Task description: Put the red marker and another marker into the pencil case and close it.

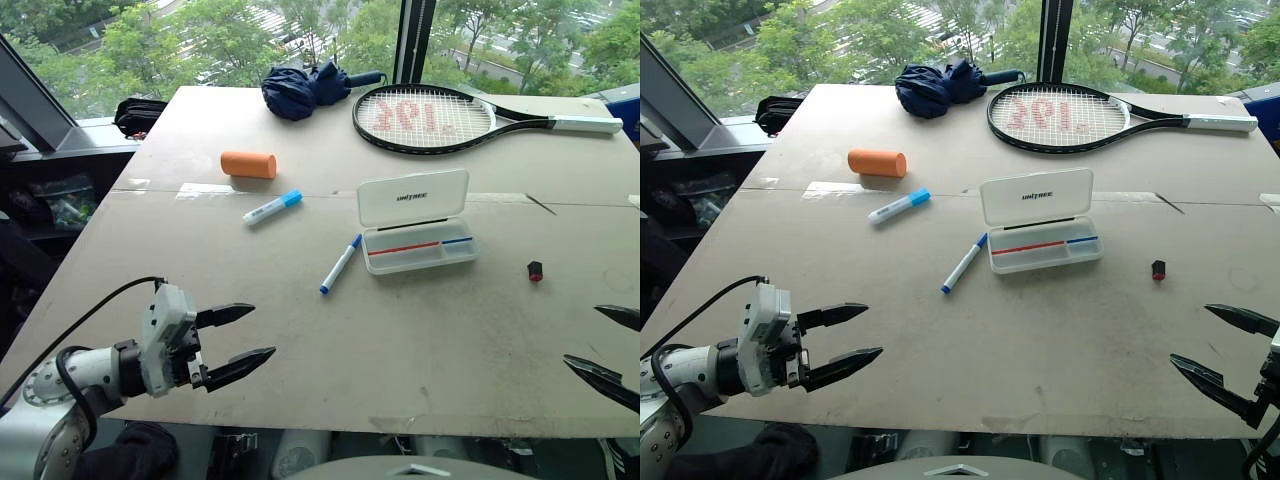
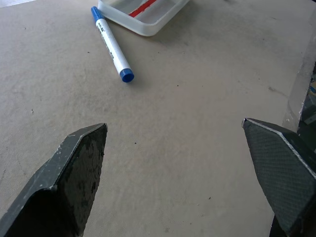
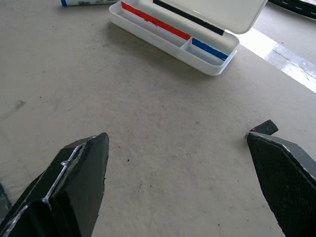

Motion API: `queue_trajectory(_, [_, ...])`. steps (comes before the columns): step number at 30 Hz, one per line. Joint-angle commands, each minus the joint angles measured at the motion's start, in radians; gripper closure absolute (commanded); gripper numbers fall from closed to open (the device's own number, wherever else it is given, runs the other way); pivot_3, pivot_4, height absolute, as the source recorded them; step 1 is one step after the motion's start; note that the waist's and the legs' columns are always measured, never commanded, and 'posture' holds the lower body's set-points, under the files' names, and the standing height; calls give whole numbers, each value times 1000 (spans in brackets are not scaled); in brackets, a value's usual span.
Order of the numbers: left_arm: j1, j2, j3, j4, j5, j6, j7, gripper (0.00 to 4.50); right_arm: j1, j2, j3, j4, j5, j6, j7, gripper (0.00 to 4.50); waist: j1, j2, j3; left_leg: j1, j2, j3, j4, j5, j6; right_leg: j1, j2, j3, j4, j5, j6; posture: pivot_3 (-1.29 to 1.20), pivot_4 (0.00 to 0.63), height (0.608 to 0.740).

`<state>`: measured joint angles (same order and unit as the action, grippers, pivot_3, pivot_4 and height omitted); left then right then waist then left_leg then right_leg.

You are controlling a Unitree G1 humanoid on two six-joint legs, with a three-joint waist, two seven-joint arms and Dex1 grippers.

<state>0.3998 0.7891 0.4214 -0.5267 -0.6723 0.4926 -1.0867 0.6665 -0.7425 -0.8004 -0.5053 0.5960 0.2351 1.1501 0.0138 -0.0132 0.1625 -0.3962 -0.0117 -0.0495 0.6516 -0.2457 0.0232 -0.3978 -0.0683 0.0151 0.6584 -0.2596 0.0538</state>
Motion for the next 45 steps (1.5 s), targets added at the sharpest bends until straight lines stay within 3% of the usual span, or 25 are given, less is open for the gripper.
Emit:
queue_trajectory(1, [-16,6,-8,-17,-10,-6,5,60,-15,-16,-9,-30,19,11,-8,0,0,0,0,0,0,0,0,0,0,0,0,0,0,0,0,0,150,730])
queue_trajectory(8, [-182,16,-167,-99,27,56,125,60,-30,4,19,-101,55,45,-32,0,2,0,0,0,-1,0,0,0,0,0,2,0,0,0,0,0,150,730])
queue_trajectory(13, [-518,36,-410,-80,52,271,211,60,-22,39,16,-122,62,-1,-17,0,5,0,0,-1,-2,-2,1,0,0,2,5,-2,0,2,4,0,150,730])
queue_trajectory(18, [-939,-197,-673,149,162,403,325,60,-2,74,31,-113,43,-45,-10,0,1,-2,-1,0,-4,-2,3,0,0,3,6,-4,1,3,6,0,150,730])
queue_trajectory(21, [-1046,-281,-750,232,209,420,347,60,16,95,34,-113,36,-70,-8,0,-10,-3,0,-1,-4,-1,3,-1,1,2,6,-3,2,3,6,0,150,730])
queue_trajectory(23, [-1086,-320,-801,277,242,416,350,559,30,111,35,-107,30,-92,-4,0,-13,-3,0,0,-3,-1,2,-2,3,2,7,-2,2,2,7,0,150,730])
queue_trajectory(25, [-1112,-338,-851,323,292,389,346,1329,46,127,35,-98,23,-117,5,0,-14,-2,0,0,-3,-1,2,-2,3,1,7,-2,2,2,7,0,150,730])
queue_trajectory(40, [-1178,-405,-977,505,450,326,276,1329,110,180,59,-131,-2,-179,-39,0,0,-1,0,0,-3,-1,2,-2,3,1,6,-2,2,2,7,0,150,730])
queue_trajectory(43, [-1181,-413,-1010,557,491,288,254,2101,116,182,62,-141,-3,-177,-52,0,0,-1,0,0,-3,-1,2,-2,3,1,6,-2,2,2,7,0,150,730])
queue_trajectory(45, [-1185,-420,-1021,589,511,261,233,3027,121,184,64,-147,-4,-179,-61,0,0,-1,0,0,-3,-1,2,-2,3,1,6,-2,2,2,7,0,150,730])
